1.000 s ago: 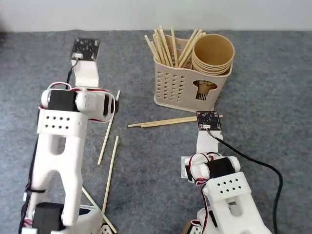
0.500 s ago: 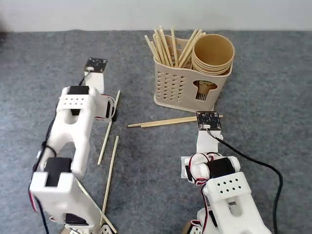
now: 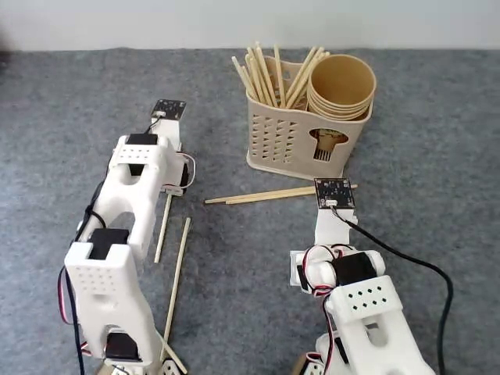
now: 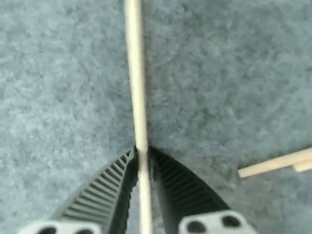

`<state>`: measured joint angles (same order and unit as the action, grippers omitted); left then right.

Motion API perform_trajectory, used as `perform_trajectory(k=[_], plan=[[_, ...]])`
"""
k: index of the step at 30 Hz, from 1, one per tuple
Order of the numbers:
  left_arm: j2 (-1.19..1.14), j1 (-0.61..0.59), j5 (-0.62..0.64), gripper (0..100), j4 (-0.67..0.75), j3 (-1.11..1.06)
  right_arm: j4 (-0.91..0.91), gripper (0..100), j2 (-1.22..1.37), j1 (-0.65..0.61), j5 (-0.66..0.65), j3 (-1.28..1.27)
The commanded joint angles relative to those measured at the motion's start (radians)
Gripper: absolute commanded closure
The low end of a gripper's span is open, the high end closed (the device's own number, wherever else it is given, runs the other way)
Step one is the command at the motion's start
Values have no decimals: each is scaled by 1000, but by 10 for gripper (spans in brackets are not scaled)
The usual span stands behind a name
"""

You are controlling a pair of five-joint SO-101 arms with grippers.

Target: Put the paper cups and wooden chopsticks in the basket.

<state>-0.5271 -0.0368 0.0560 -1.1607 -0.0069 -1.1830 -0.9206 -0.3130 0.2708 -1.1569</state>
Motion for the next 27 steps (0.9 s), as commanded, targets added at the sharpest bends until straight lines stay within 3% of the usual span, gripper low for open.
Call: perform_trajectory(k=[1, 13, 17, 27], plan=[[0, 2, -8, 987, -49, 47, 10, 704, -8, -1, 6, 2], [367, 3, -6, 988, -160, 47, 10, 704, -10, -1, 6, 2], [516, 18, 60, 988, -150, 47, 10, 704, -12, -1, 6, 2], [764, 176, 207, 988, 23, 47, 10, 704, -10, -1, 8, 2]])
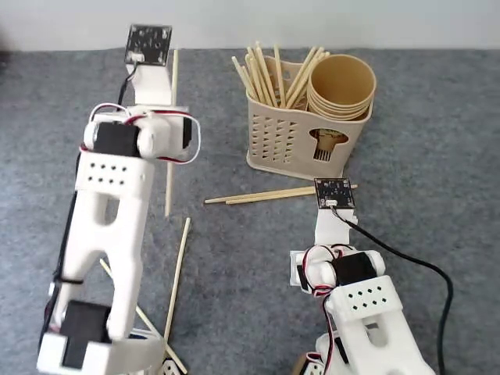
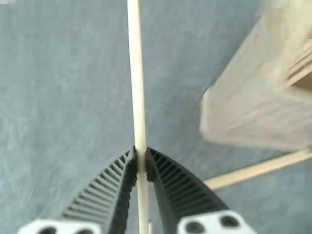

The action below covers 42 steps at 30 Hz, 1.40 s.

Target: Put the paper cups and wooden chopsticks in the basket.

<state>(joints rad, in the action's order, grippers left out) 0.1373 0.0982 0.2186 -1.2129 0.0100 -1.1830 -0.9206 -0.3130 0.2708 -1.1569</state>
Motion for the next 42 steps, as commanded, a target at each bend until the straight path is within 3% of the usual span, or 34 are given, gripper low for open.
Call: perform_trajectory(k=[1, 10, 20, 23, 35, 38, 42], plan=[[118, 55, 58, 988, 104, 30, 10, 704, -10, -1, 8, 2], [161, 112, 203, 988, 559, 10, 12, 704, -8, -1, 8, 2], [161, 242, 199, 988, 1269, -283, 12, 704, -8, -1, 6, 2], [140, 272, 198, 988, 1404, -367, 12, 704, -8, -1, 5, 2], [-140, 273, 69, 985, 1508, -361, 12, 704, -8, -1, 3, 2], [-147, 273, 71, 962, 1464, -361, 12, 704, -8, -1, 3, 2], [-80, 272, 77, 858, 1338, -363, 12, 704, -8, -1, 3, 2]])
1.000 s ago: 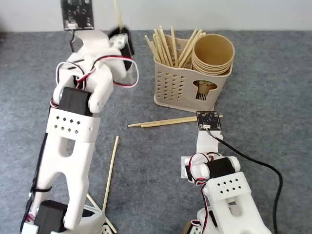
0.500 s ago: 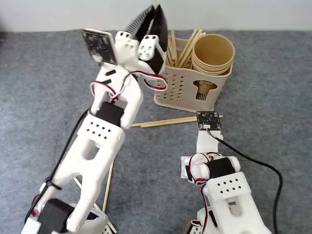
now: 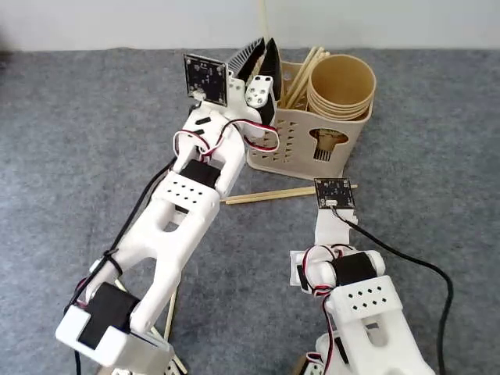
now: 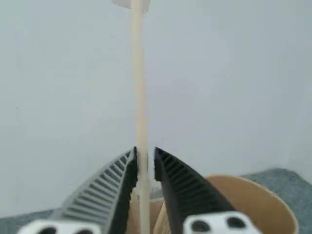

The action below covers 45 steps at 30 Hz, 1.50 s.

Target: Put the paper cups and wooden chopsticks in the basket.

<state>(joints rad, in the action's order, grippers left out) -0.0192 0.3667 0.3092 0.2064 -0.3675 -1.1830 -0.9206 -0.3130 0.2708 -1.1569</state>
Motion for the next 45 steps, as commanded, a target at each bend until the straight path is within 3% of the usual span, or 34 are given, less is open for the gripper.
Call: perform_trajectory(k=[1, 8, 12, 21, 24, 30, 35, 45], plan=[[104, 3, -14, 844, -120, 15, 12, 704, -8, -1, 3, 2], [321, -25, -14, 836, -414, 15, 12, 704, -15, 1, 3, 2], [436, -103, -17, 835, -629, 16, 12, 704, -16, 1, 0, 2], [586, -422, -26, 834, -1020, 12, 168, 704, -10, 82, -190, 21], [597, -517, -104, 834, -1122, 12, 147, 704, -7, 81, -255, 83], [594, -694, -170, 835, -1266, -10, -2, 704, 19, 41, -368, 315], [598, -783, -210, 835, -1293, -131, -142, 704, 232, -76, -483, 537], [598, -902, -221, 834, -1284, -344, -81, 704, 785, -162, -853, 810]])
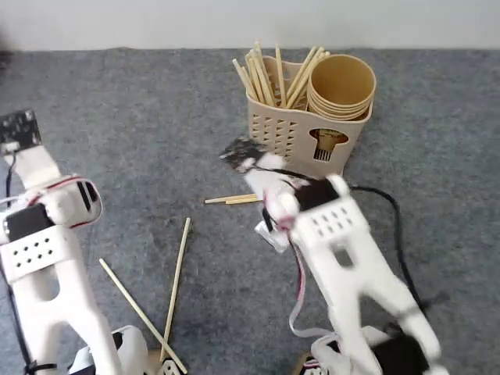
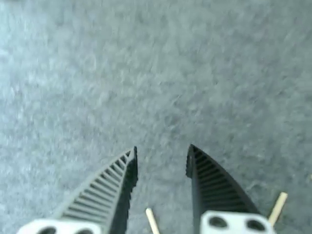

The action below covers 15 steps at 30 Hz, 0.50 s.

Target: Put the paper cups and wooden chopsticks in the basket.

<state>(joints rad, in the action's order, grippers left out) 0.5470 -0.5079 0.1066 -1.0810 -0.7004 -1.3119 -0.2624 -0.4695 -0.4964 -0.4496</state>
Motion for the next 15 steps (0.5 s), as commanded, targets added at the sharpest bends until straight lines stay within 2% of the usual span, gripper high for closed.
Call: perform_trajectory(k=[1, 8, 15], plan=[[32, -40, -18, 834, 17, -31, 71, 704, 177, -5, -106, 129], [32, -71, -17, 835, 169, -202, 117, 704, 493, -7, -201, 359], [32, -68, -12, 835, 258, -315, 113, 704, 667, -24, -212, 528]])
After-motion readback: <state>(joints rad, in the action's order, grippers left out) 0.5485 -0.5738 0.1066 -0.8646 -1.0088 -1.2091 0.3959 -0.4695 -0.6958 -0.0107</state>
